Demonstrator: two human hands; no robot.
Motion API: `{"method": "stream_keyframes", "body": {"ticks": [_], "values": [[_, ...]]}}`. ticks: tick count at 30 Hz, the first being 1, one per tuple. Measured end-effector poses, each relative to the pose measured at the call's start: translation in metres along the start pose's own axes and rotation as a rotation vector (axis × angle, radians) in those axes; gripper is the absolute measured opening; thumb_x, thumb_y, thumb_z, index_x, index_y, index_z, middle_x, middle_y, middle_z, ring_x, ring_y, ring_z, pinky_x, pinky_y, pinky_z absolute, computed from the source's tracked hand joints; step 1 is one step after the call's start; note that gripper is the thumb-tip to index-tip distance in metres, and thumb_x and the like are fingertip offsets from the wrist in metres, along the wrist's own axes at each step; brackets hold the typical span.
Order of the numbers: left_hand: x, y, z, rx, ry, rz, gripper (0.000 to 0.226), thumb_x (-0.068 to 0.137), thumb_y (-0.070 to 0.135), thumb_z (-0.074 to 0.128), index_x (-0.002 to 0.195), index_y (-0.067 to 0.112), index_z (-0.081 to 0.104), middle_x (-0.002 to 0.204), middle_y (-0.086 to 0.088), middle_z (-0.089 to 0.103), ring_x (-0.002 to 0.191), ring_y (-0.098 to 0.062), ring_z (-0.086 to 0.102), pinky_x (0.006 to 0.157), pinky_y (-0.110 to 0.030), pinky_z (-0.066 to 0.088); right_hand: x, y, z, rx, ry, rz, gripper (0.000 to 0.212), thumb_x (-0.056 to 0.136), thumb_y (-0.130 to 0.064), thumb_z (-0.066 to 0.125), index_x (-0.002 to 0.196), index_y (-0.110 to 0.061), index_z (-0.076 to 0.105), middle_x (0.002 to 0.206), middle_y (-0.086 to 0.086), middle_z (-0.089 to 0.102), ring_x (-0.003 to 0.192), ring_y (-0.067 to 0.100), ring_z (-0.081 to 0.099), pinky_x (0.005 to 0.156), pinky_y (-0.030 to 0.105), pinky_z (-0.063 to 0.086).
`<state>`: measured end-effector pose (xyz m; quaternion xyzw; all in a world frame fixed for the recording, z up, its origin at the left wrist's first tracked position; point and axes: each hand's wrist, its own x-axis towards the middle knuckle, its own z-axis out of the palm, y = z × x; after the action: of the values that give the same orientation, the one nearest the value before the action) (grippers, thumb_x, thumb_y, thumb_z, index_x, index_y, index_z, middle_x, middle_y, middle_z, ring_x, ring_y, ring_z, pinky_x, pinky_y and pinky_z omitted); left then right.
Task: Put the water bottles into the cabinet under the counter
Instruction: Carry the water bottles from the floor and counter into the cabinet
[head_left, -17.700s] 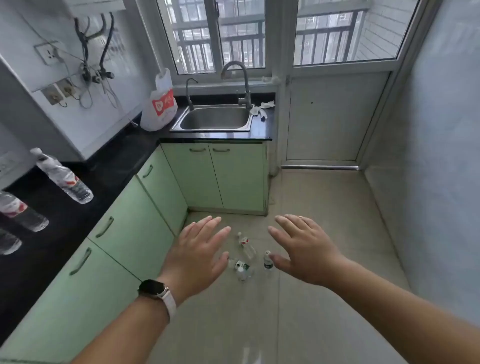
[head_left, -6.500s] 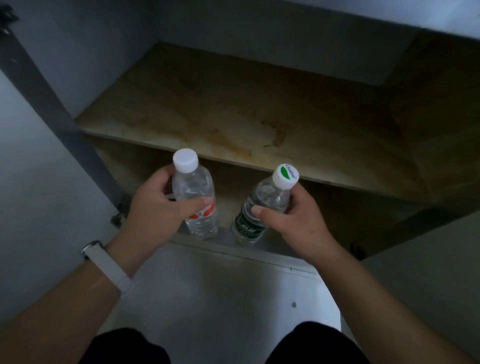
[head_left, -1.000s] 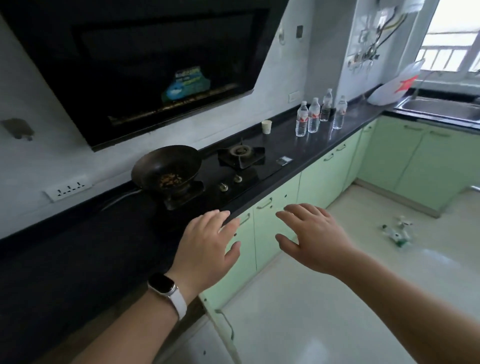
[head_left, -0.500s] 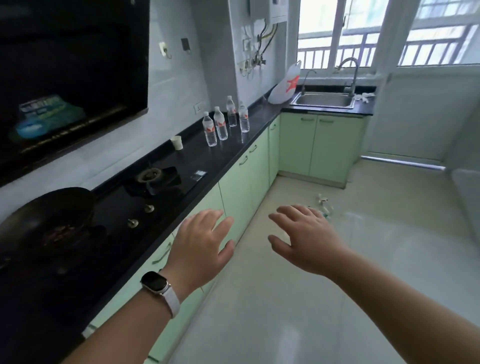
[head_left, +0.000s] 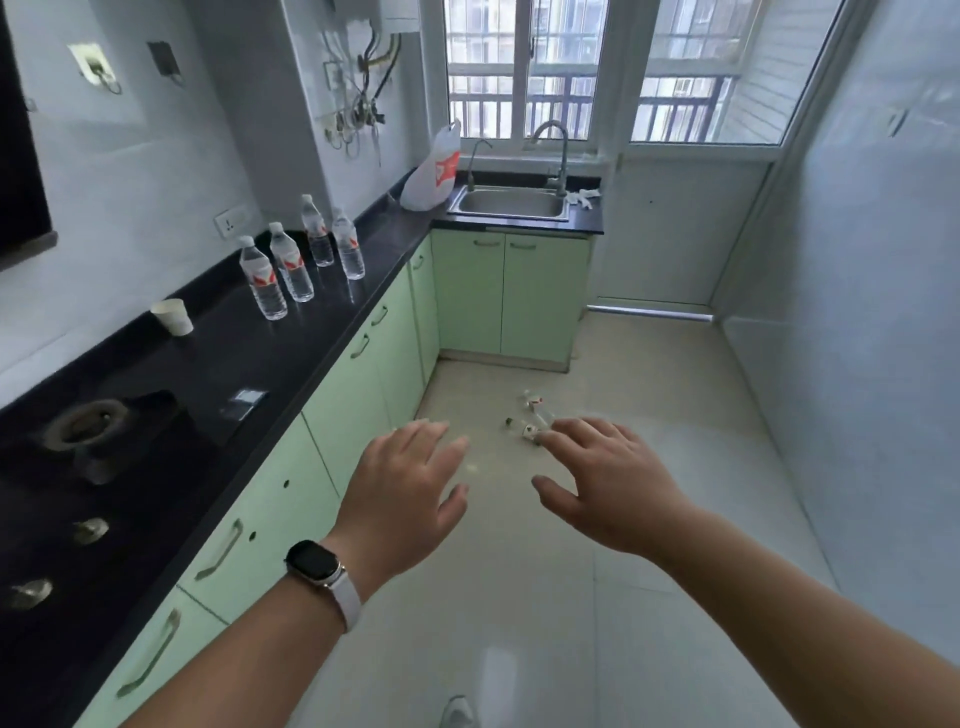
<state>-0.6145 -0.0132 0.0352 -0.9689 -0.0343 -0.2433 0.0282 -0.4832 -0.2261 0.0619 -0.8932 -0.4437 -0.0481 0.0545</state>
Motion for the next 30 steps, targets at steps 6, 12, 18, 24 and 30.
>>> {"method": "stream_keyframes", "body": {"ticks": [6, 12, 18, 24, 30], "values": [[0.052, -0.051, 0.044, -0.07, -0.043, -0.001, 0.046, 0.085, 0.041, 0.051, 0.118, 0.015, 0.07, 0.12, -0.011, 0.067, 0.111, -0.033, 0.063, 0.089, -0.045, 0.05, 0.079, 0.01, 0.006, -0.023, -0.039, 0.033, 0.064, 0.087, -0.062, 0.03, 0.133, -0.025, 0.055, 0.132, -0.002, 0.057, 0.124, 0.024, 0.05, 0.102, 0.035, 0.037], [0.096, -0.096, 0.085, -0.079, -0.057, 0.036, 0.046, 0.084, 0.041, 0.049, 0.116, 0.015, 0.071, 0.118, -0.011, 0.068, 0.108, -0.032, 0.064, 0.088, -0.041, 0.048, 0.134, 0.024, 0.022, -0.051, -0.043, 0.072, 0.064, 0.087, -0.062, 0.031, 0.132, -0.024, 0.056, 0.134, -0.001, 0.057, 0.123, 0.024, 0.051, 0.1, 0.035, 0.038], [0.143, -0.102, 0.114, -0.099, -0.048, 0.102, 0.046, 0.084, 0.041, 0.05, 0.116, 0.015, 0.071, 0.118, -0.01, 0.068, 0.11, -0.031, 0.063, 0.091, -0.041, 0.039, 0.164, 0.058, 0.035, -0.046, -0.022, 0.137, 0.058, 0.087, -0.06, 0.036, 0.126, -0.025, 0.06, 0.126, -0.002, 0.062, 0.117, 0.024, 0.056, 0.097, 0.034, 0.041], [0.203, -0.092, 0.149, -0.131, -0.122, 0.147, 0.047, 0.085, 0.041, 0.052, 0.119, 0.015, 0.069, 0.121, -0.01, 0.067, 0.113, -0.033, 0.062, 0.091, -0.044, 0.049, 0.195, 0.114, 0.048, -0.032, 0.002, 0.15, 0.056, 0.086, -0.058, 0.039, 0.121, -0.022, 0.064, 0.12, -0.001, 0.064, 0.113, 0.025, 0.058, 0.095, 0.035, 0.043], [0.293, -0.078, 0.183, -0.029, -0.118, 0.2, 0.046, 0.087, 0.04, 0.051, 0.12, 0.015, 0.069, 0.122, -0.011, 0.067, 0.113, -0.033, 0.063, 0.094, -0.045, 0.048, 0.237, 0.204, 0.063, 0.011, 0.065, 0.137, 0.052, 0.086, -0.056, 0.043, 0.117, -0.021, 0.066, 0.114, -0.001, 0.067, 0.104, 0.025, 0.062, 0.089, 0.035, 0.048]]}}
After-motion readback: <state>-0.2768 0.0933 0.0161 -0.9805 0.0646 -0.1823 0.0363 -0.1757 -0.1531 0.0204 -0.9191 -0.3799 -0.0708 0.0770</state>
